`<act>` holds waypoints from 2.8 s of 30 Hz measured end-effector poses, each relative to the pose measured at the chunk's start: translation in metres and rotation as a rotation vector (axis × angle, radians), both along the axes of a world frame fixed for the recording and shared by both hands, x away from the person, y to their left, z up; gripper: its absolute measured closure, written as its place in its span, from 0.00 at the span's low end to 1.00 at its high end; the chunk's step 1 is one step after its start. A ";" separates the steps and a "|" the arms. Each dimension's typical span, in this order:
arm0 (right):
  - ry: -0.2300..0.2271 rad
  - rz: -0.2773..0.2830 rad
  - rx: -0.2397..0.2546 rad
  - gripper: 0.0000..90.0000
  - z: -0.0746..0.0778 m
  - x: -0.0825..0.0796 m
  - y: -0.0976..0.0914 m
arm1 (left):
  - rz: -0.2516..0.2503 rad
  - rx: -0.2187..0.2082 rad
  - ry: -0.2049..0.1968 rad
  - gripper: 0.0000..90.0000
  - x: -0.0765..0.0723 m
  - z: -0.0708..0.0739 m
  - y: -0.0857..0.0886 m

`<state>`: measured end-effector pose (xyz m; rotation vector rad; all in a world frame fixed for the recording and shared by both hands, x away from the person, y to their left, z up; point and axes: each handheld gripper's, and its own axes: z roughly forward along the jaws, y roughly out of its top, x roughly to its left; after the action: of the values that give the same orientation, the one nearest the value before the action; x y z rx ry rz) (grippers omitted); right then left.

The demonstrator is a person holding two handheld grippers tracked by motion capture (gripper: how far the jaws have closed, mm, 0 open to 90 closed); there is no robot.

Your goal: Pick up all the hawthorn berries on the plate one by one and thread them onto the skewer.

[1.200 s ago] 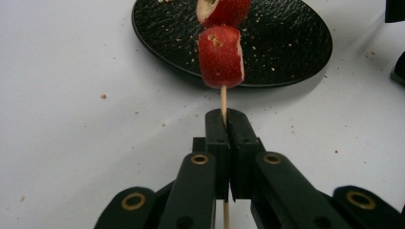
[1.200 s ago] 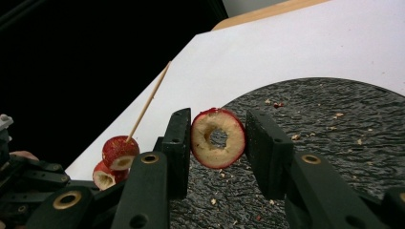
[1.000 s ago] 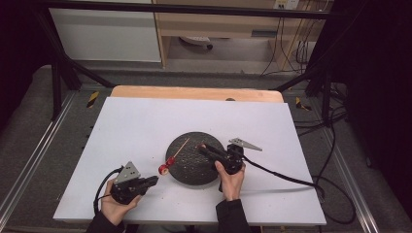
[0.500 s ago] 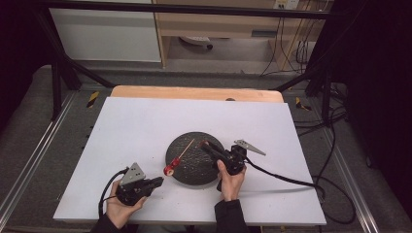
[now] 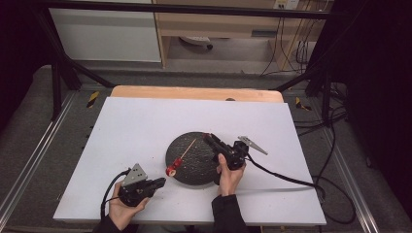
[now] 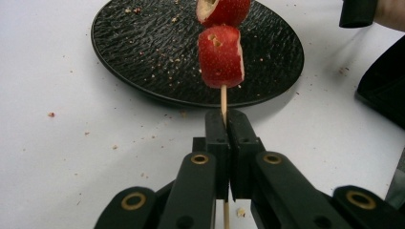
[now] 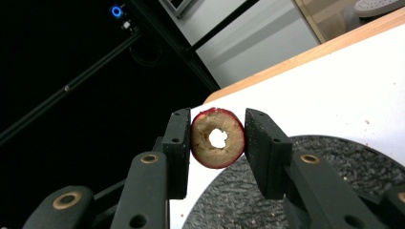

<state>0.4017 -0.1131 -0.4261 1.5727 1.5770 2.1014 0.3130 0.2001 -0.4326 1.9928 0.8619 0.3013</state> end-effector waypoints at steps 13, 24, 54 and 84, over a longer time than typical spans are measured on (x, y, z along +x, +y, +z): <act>-0.012 -0.022 0.084 0.71 0.006 0.004 -0.002 | 0.004 -0.023 0.017 0.98 0.000 -0.002 -0.014; -0.008 -0.042 0.137 0.71 0.007 0.005 -0.002 | 0.011 -0.039 0.003 0.98 0.001 -0.004 -0.027; 0.004 -0.015 0.213 0.71 0.002 0.002 0.002 | 0.045 -0.076 -0.012 0.98 0.003 -0.004 -0.041; 0.009 0.010 0.157 0.71 -0.003 -0.006 0.005 | 0.067 -0.125 0.011 0.98 0.026 0.005 -0.067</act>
<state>0.3958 -0.1086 -0.4295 1.6257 1.4576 2.2770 0.3393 0.1332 -0.4278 1.8546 0.9332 0.2680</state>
